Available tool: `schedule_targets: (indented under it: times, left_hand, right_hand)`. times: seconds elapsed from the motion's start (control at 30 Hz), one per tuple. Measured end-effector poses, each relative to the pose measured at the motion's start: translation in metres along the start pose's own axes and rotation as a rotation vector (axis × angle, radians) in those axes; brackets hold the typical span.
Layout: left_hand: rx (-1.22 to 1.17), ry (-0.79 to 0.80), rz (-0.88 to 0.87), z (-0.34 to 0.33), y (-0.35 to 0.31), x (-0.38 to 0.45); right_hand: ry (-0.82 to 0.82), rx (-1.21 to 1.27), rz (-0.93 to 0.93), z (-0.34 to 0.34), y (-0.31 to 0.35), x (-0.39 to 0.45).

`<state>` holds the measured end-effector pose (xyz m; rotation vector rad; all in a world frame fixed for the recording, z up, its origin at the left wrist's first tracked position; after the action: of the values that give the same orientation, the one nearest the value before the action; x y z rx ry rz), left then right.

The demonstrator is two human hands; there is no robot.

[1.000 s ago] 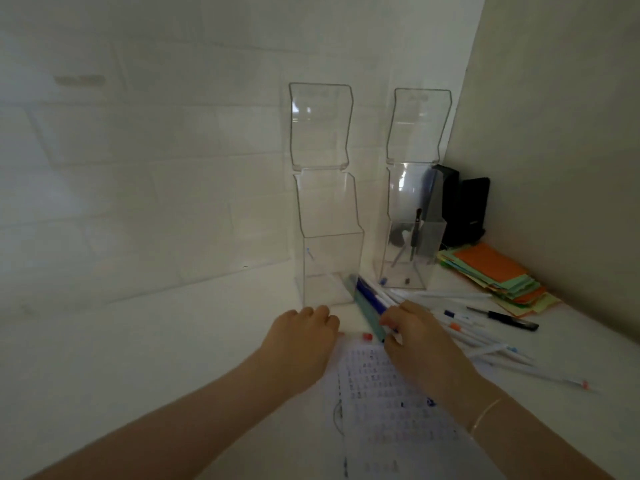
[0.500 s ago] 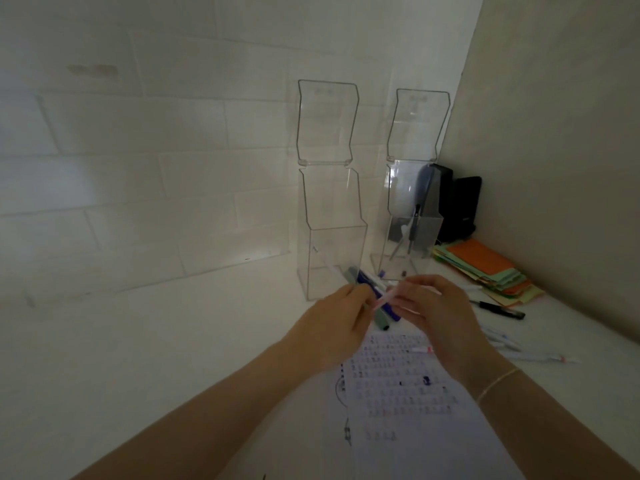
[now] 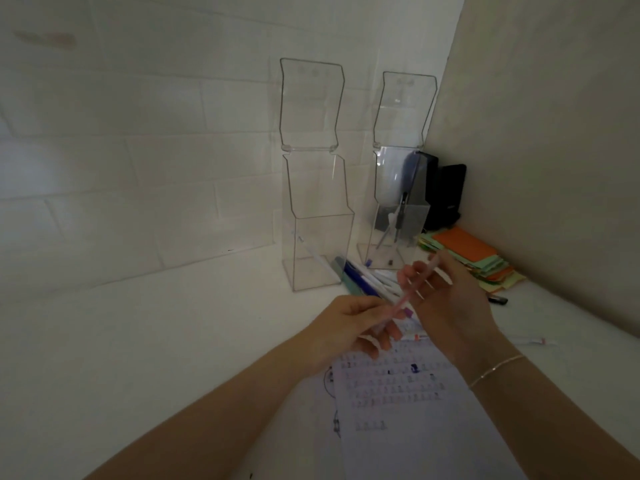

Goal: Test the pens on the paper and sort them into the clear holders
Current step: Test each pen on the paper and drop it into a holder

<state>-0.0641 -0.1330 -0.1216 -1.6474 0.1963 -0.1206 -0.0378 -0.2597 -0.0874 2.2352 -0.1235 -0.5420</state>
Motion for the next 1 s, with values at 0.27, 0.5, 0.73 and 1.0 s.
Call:
schedule_targets:
  times: [0.27,0.5,0.73,1.0]
  left_hand:
    - [0.056,0.132,0.095,-0.011,-0.006,-0.006]
    - [0.120,0.169,0.020,-0.013,-0.011,-0.006]
    - [0.730,-0.130,-0.314,0.000,-0.010,0.001]
    - [1.252,-0.272,-0.574,0.020,0.007,0.003]
  right_hand:
    - [0.270,-0.719,0.342,-0.008,-0.012,-0.010]
    - [0.318,-0.680,0.403,-0.003,0.001,-0.016]
    - [0.199,-0.571,0.361,0.011,0.011,-0.016]
    - [0.217,-0.785,0.217,0.051,-0.006,-0.037]
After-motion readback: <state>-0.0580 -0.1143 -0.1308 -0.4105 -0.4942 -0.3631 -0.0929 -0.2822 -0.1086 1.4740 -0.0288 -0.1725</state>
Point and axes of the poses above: each hand's wrist, its own x-axis towards the middle knuckle, its own z-axis out of the back of the hand, y = z × x, the point moved 5 cm from there along x, towards the middle knuckle, and after that the axes turned 13 degrees about -y, right-handed, at the moved point
